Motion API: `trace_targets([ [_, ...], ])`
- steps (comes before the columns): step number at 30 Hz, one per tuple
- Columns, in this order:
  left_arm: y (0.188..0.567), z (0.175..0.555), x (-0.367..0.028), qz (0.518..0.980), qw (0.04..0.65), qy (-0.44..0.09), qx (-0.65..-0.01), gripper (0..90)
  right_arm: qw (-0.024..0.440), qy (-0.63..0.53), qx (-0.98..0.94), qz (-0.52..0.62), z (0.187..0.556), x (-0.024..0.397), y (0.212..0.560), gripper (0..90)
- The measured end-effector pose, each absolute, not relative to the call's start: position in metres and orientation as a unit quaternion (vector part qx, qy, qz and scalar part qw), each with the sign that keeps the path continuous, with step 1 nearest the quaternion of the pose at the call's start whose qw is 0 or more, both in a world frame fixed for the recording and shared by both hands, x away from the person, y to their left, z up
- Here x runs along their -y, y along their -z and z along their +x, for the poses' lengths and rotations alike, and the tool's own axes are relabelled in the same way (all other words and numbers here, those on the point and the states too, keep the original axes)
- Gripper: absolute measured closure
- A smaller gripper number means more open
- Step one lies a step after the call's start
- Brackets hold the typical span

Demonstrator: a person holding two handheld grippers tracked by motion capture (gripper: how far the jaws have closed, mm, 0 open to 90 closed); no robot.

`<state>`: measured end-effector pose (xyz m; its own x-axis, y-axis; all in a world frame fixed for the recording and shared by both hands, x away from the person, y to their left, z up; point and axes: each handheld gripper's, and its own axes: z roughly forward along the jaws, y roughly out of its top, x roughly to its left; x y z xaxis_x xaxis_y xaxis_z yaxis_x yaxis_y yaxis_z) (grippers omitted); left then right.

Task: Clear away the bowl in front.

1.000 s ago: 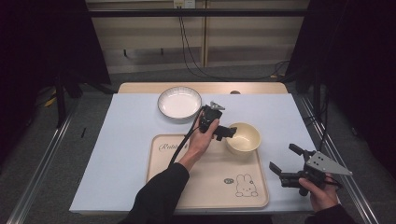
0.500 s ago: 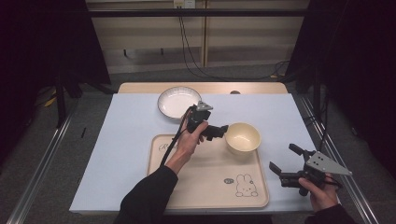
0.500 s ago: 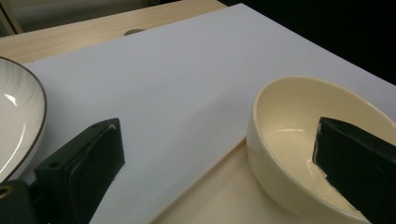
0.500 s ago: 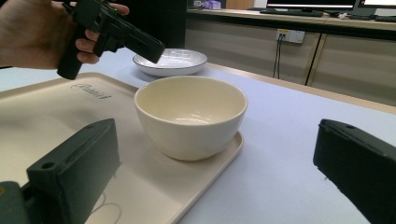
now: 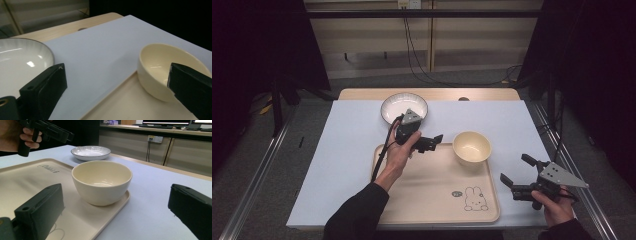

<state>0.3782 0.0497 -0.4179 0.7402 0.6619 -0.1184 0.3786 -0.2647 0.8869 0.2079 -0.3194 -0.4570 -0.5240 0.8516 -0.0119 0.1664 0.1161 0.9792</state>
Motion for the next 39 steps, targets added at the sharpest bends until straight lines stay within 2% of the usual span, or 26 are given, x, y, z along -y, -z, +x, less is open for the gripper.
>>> trace_targets([
  [2,0.418,0.375,-0.054,0.783,0.502,-0.161,-0.33,1.8,0.312,-0.549,-0.679,0.375,0.208,0.319,0.457,0.0],
  [16,0.411,0.351,-0.091,0.733,0.544,-0.19,-0.362,2.3,0.313,-0.549,-0.678,0.375,0.208,0.319,0.457,0.0],
  [31,0.412,0.325,-0.141,0.722,0.532,-0.221,-0.383,2.2,0.313,-0.549,-0.679,0.375,0.208,0.319,0.457,0.0],
  [39,0.409,0.3,-0.165,0.707,0.533,-0.246,-0.394,2.0,0.312,-0.547,-0.679,0.379,0.208,0.319,0.457,0.0],
])
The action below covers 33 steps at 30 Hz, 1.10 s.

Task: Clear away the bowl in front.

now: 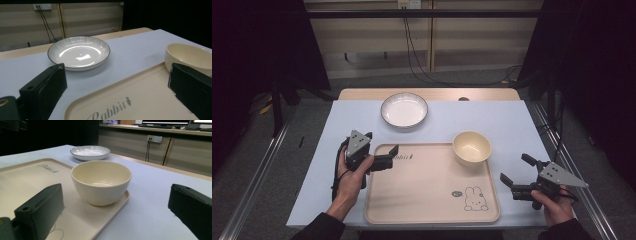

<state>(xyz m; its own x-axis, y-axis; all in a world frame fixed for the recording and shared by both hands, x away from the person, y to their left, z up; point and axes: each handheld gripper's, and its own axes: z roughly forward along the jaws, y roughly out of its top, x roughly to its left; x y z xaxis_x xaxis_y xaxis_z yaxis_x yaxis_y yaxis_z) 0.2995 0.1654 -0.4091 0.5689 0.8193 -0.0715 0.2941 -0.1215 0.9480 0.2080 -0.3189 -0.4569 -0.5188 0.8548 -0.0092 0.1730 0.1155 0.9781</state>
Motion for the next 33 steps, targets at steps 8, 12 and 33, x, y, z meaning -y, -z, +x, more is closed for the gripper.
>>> trace_targets([
  [8,0.413,0.278,-0.187,0.704,0.525,-0.259,-0.401,1.6,0.312,-0.547,-0.679,0.378,0.208,0.319,0.457,0.0],
  [12,0.42,0.269,-0.199,0.698,0.526,-0.249,-0.417,1.5,0.312,-0.546,-0.679,0.378,0.208,0.319,0.457,0.0],
  [33,0.441,0.211,-0.237,0.688,0.5,-0.27,-0.453,1.1,0.314,-0.544,-0.68,0.378,0.208,0.319,0.457,0.0],
])
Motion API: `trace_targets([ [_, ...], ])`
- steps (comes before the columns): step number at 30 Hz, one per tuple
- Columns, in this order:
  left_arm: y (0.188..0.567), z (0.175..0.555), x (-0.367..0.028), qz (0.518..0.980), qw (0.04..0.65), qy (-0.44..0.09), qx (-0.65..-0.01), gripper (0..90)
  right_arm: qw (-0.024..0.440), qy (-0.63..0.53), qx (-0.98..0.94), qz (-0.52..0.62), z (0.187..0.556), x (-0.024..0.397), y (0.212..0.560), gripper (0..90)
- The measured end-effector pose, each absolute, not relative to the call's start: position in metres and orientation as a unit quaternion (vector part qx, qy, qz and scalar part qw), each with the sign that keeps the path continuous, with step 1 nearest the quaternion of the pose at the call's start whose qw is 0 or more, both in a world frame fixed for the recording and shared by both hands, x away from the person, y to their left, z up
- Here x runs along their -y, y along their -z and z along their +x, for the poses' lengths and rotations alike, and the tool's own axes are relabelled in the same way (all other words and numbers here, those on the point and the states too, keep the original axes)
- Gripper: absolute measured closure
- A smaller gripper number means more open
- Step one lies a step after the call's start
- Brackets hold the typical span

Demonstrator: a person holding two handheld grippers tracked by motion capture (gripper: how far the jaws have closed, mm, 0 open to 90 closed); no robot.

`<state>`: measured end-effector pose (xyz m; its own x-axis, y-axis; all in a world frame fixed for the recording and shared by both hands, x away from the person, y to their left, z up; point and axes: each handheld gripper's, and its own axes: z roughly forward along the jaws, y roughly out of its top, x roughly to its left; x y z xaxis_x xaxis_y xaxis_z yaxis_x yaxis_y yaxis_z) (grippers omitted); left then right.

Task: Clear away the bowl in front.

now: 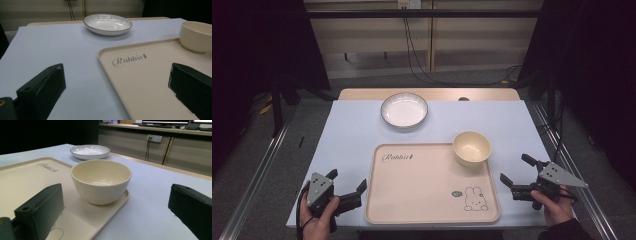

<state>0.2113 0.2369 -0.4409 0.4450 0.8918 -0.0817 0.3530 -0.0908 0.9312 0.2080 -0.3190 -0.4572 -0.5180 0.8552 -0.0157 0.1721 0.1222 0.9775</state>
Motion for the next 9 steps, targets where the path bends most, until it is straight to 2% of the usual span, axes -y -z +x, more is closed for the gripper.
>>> trace_targets([
  [3,0.4437,0.2088,-0.2397,0.697,0.493,-0.271,-0.445,1.4,0.313,-0.544,-0.681,0.377,0.2082,0.319,0.4572,0.0],
  [9,0.44,0.2073,-0.2447,0.682,0.509,-0.276,-0.448,1.0,0.311,-0.539,-0.684,0.379,0.2104,0.3189,0.4583,0.0],
])
